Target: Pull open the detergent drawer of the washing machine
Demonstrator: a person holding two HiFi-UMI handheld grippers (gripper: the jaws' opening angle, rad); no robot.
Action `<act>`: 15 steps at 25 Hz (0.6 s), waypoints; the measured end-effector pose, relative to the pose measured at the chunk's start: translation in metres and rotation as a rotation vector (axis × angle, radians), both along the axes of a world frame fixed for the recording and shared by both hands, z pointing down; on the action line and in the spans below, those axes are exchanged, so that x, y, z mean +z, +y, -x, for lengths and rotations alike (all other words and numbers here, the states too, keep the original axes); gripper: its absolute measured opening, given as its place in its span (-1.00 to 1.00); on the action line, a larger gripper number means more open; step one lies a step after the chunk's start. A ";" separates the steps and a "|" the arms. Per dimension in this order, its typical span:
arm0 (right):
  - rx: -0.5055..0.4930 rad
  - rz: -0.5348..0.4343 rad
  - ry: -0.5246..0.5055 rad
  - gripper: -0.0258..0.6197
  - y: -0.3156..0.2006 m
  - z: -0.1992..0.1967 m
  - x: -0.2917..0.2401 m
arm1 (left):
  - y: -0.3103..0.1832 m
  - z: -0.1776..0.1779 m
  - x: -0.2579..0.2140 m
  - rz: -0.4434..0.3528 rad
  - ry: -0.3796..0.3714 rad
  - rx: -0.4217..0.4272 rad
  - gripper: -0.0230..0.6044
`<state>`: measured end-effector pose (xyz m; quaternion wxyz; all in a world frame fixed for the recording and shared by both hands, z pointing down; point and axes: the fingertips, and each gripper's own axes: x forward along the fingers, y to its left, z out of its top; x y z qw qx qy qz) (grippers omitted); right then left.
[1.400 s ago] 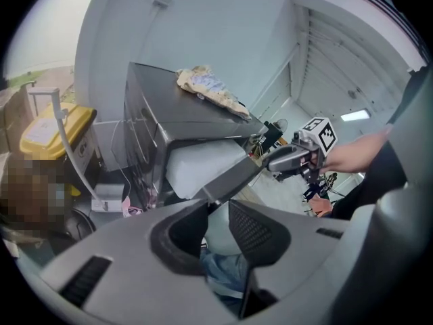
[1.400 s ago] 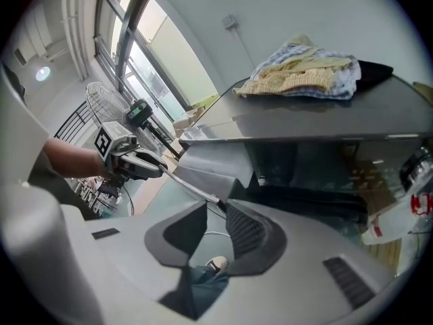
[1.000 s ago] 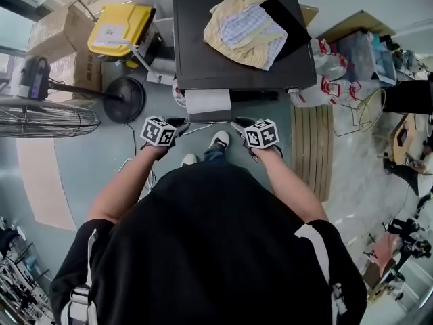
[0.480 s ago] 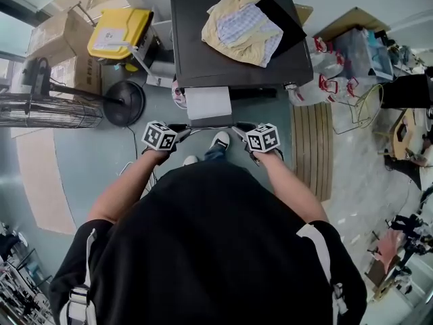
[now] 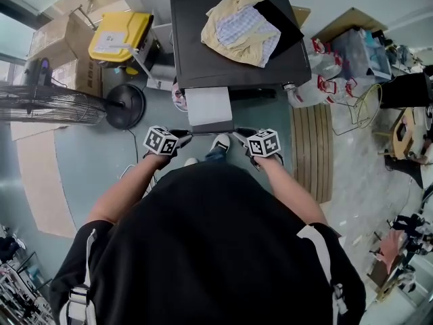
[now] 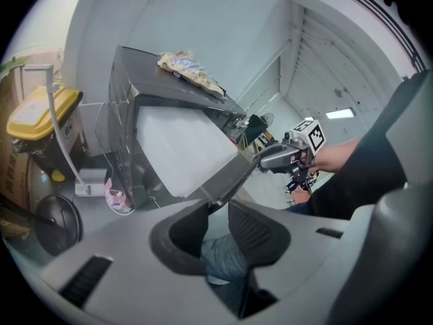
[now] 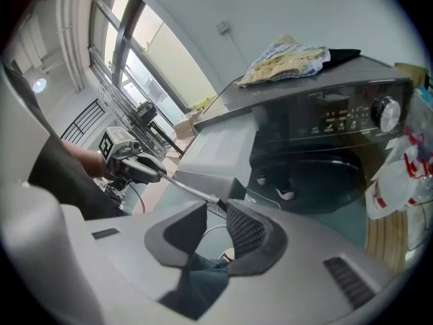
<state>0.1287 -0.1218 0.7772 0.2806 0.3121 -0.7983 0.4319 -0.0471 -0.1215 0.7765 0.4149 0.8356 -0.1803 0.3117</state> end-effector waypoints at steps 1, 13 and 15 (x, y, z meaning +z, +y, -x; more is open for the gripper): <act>0.001 0.001 -0.002 -0.65 0.001 0.000 0.000 | 0.001 0.000 0.001 0.001 -0.002 0.002 -0.61; -0.009 0.009 0.002 -0.62 0.004 -0.002 0.011 | 0.006 -0.002 0.010 0.003 -0.013 0.023 -0.60; -0.010 0.008 0.003 -0.62 0.005 -0.002 0.012 | 0.007 -0.002 0.010 0.000 -0.020 0.026 -0.60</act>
